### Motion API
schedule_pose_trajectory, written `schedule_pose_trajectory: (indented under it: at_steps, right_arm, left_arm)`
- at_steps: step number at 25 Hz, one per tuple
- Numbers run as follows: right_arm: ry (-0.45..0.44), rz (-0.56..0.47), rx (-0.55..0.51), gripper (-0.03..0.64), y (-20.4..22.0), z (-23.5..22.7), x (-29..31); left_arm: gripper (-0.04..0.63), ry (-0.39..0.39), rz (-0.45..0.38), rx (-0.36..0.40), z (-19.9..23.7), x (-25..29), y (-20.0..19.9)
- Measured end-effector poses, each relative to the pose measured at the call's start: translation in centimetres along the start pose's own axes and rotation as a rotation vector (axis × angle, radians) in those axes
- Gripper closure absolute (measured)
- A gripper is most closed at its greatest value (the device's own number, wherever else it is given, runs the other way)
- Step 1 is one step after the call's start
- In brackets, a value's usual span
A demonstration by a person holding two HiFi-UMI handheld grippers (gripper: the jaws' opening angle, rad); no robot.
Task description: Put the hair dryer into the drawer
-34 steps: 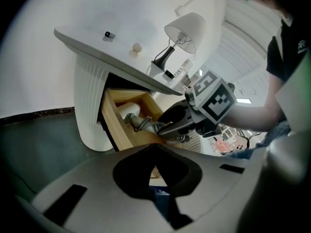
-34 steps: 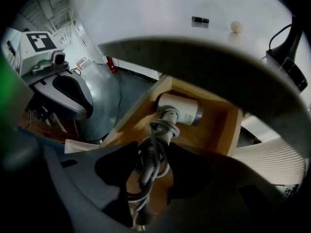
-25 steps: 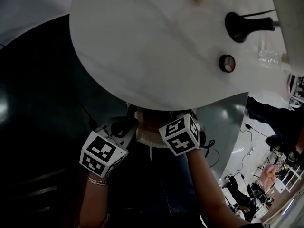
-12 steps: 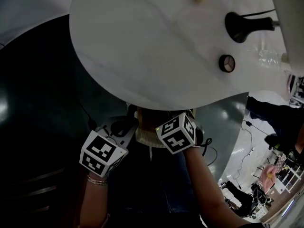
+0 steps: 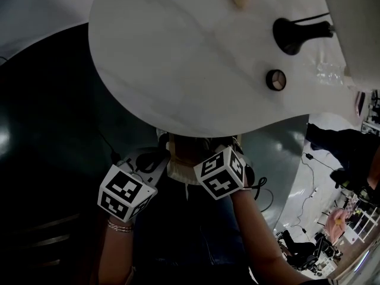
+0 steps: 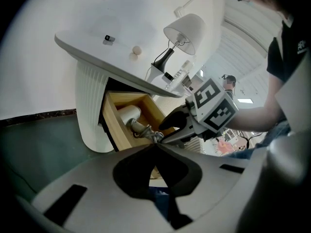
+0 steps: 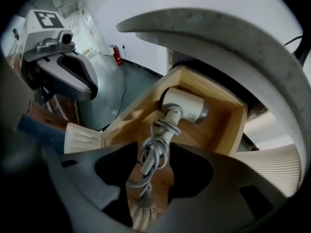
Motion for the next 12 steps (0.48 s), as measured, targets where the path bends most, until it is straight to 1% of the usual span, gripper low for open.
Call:
schedule_pose_trajectory:
  at_steps: [3,4,7,9,12]
  right_arm:
    - [0.013,-0.01,-0.022,0.397,1.3,0.1,0.0]
    - [0.022,-0.014,-0.029,0.41,1.3,0.3,-0.1]
    - [0.053,-0.041,-0.039,0.491,1.3,0.3,-0.7]
    - [0.065,-0.062,-0.04,0.537,2.0,0.0,-0.9]
    - [0.08,-0.087,-0.035,0.569,4.3,-0.3,-0.7]
  left_arm:
    - [0.58,0.001,0.0,0.004,-0.5,0.4,0.5]
    - [0.58,0.0,-0.001,0.007,-0.4,0.1,0.7]
    - [0.58,-0.003,-0.008,0.019,-0.2,-0.1,0.8]
    - [0.58,-0.004,-0.011,0.024,-0.4,0.5,1.4]
    - [0.58,-0.006,-0.018,0.028,-1.4,2.1,3.0]
Point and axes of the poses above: the fingertips, and each gripper's own axes: x forward along the fingers, z to its left, y out of its underside, the point moved 3 cm from there along -x, backward along the fingers, and after that the axes turned 5 degrees about -z, right-handed, at the moved point
